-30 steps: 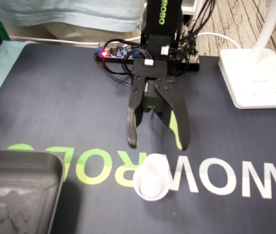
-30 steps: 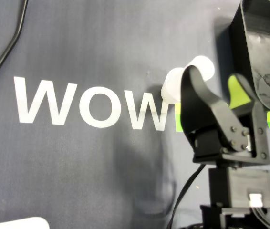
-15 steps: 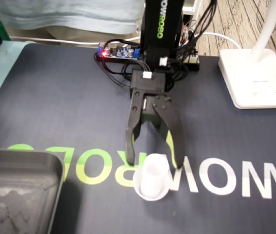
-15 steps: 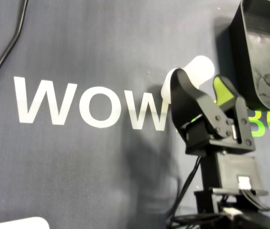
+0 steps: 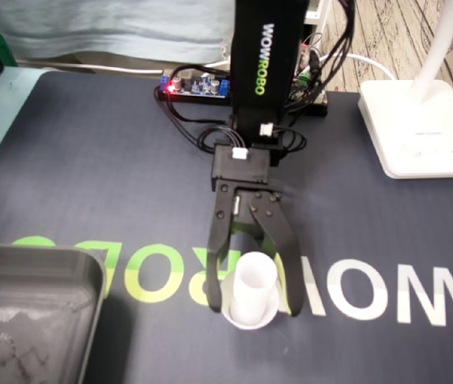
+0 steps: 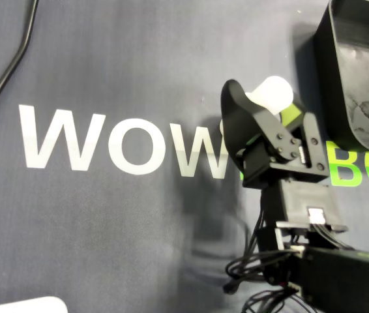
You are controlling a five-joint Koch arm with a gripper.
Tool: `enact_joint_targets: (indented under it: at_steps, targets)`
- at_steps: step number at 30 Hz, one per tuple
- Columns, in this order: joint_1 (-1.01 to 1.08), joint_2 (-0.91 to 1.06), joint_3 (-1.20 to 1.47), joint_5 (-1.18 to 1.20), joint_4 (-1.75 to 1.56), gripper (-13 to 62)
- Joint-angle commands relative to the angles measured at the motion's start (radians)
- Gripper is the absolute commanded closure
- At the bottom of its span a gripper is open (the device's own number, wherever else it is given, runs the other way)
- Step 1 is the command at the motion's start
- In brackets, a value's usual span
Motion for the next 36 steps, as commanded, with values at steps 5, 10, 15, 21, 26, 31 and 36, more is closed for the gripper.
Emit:
enact_joint_targets:
  at_steps: [5, 10, 15, 21, 26, 31, 36]
  targets:
    - [-0.006, -0.011, -0.032, -0.006, -0.081, 21.4]
    - [-0.008, -0.018, -0.032, -0.005, -0.081, 24.9]
    - [-0.009, -0.025, -0.040, 0.000, -0.081, 28.7]
    - [-0.015, -0.028, -0.046, 0.009, -0.080, 29.5]
    - [-0.018, -0.029, -0.052, 0.020, -0.080, 31.3]
    - [-0.020, -0.029, -0.054, 0.040, -0.081, 36.2]
    - [-0.020, -0.029, -0.052, 0.060, -0.083, 38.8]
